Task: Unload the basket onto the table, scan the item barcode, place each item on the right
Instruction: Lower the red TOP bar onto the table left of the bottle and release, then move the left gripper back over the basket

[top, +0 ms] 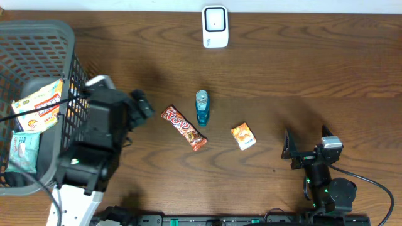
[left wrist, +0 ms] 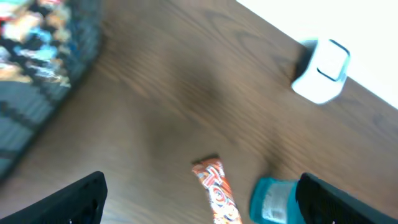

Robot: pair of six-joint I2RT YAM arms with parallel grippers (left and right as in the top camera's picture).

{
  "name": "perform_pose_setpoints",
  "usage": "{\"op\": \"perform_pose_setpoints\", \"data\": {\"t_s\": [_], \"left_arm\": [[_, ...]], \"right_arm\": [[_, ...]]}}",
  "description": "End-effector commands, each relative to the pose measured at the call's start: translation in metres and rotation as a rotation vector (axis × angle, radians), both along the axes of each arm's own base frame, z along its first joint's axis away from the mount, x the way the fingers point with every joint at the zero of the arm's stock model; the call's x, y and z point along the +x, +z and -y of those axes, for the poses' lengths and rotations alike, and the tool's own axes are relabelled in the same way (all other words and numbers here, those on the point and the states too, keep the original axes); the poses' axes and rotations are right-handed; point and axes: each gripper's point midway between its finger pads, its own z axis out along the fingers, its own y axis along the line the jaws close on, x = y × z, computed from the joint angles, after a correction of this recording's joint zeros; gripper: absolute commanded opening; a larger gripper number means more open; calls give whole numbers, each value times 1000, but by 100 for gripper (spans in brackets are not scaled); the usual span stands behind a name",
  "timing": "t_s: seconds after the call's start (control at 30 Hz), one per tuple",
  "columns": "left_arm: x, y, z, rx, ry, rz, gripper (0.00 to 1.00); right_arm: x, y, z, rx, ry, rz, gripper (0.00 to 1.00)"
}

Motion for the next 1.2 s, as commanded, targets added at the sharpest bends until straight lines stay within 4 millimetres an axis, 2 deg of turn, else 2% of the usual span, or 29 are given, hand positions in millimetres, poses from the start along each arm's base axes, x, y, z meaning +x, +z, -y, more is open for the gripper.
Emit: {"op": "perform_pose_setpoints", "data": {"t_s": [0.0, 0.3, 0.63, 0.77, 0.93, 1.17], "left_arm": [[0, 19, -21, 29, 46, 25, 97], [-7, 47, -64, 28, 196, 53, 97], [-27, 109, -95, 27, 312, 139, 97], [-34, 124, -105, 30, 352, 145, 97], [-34, 125, -120, 33, 410, 101, 98], [-28, 106, -134, 22, 457, -14, 97]], "right_arm": [[0, -2, -2, -8, 10, -5, 99], [0, -2, -2, -8, 10, -5, 99], [0, -2, -2, -8, 10, -5, 99], [0, -2, -2, -8, 10, -5, 99], [0, -2, -2, -8, 10, -5, 99], [0, -2, -2, -8, 10, -5, 99]]}}
